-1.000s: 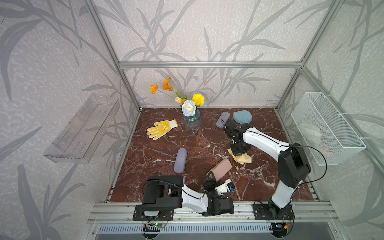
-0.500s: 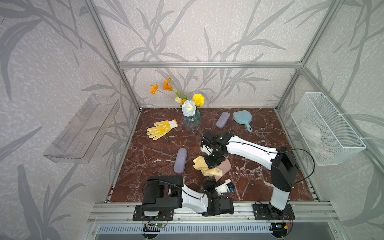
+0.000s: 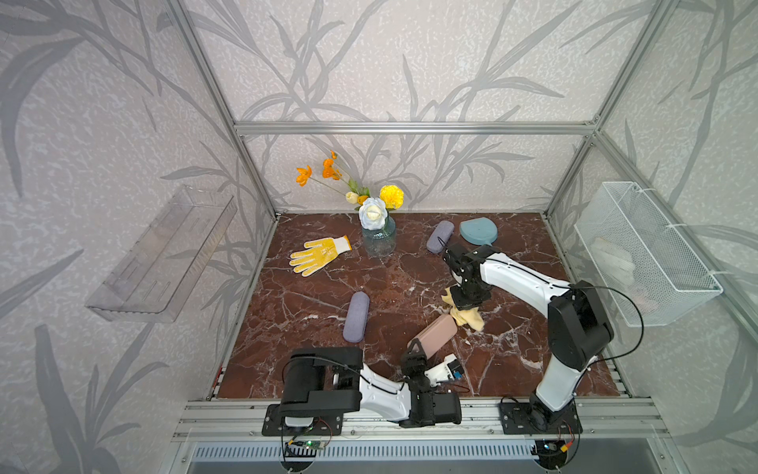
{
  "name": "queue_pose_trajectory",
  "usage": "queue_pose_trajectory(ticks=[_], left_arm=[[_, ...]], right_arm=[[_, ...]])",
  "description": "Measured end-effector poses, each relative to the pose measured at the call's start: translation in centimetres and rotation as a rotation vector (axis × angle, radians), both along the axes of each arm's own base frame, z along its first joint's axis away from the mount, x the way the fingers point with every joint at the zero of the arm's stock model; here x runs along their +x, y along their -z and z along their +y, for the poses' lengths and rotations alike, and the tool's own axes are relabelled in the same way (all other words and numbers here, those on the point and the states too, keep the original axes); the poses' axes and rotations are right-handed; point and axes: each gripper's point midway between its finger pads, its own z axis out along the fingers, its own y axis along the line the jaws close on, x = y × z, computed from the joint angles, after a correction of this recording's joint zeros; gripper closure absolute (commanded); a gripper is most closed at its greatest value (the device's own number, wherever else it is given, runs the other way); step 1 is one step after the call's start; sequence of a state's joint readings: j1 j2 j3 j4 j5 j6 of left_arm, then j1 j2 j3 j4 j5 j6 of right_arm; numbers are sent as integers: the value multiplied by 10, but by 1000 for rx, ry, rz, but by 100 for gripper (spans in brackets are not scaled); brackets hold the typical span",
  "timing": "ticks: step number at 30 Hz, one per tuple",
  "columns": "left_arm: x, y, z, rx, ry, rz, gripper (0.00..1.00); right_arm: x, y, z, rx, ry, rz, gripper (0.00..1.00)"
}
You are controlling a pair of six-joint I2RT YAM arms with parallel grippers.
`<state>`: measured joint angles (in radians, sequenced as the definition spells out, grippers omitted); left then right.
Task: Wipe the eyeglass case
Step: Wipe the dirt from the eyeglass case.
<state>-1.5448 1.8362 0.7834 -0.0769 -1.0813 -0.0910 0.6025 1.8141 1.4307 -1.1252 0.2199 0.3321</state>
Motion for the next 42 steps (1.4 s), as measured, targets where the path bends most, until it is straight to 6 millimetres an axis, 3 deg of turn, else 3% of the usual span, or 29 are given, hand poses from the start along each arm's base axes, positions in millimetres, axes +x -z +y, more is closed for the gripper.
queue_pose_trajectory(ticks=[1, 3, 5, 8, 11, 16, 22, 26, 29, 31, 35, 39, 42], left_arm=[[0, 0, 0, 2, -1, -2, 83], [0, 0, 1, 6, -2, -3, 83], [1, -1, 2, 6, -5, -6, 83], [1, -1, 3, 11, -7, -9, 83], [1, -1, 4, 11, -9, -9, 83], [0, 2, 3, -11, -13, 7, 83], [-5, 3, -6, -45, 7, 35, 83], [-5, 3, -6, -33, 10, 33, 84], [-3, 1, -3, -23, 1, 18, 84], [-2, 0, -2, -17, -3, 11, 84], [1, 4, 3, -35, 2, 22, 82], [13, 7, 18, -160, 14, 186, 83], [29, 9, 31, -257, 7, 330, 84]], right_arm=[[3, -10, 11, -25, -47, -32, 100], [4, -30, 52, -13, -158, -94, 100], [-12, -39, 102, 61, -270, -109, 100], [-55, -29, 159, 233, -369, -9, 100], [-85, -10, 174, 351, -352, 133, 100], [-80, 16, 157, 475, -216, 250, 100], [-40, 28, 94, 492, -33, 194, 100], [-7, 33, 40, 328, 40, 61, 100], [-12, 40, -11, 102, 71, 53, 100], [-17, 37, -35, -17, 66, 55, 100], [-3, 18, -47, -130, -1, -24, 100], [13, 6, -37, -138, -85, -79, 100], [19, 9, -25, -136, -152, -74, 100]])
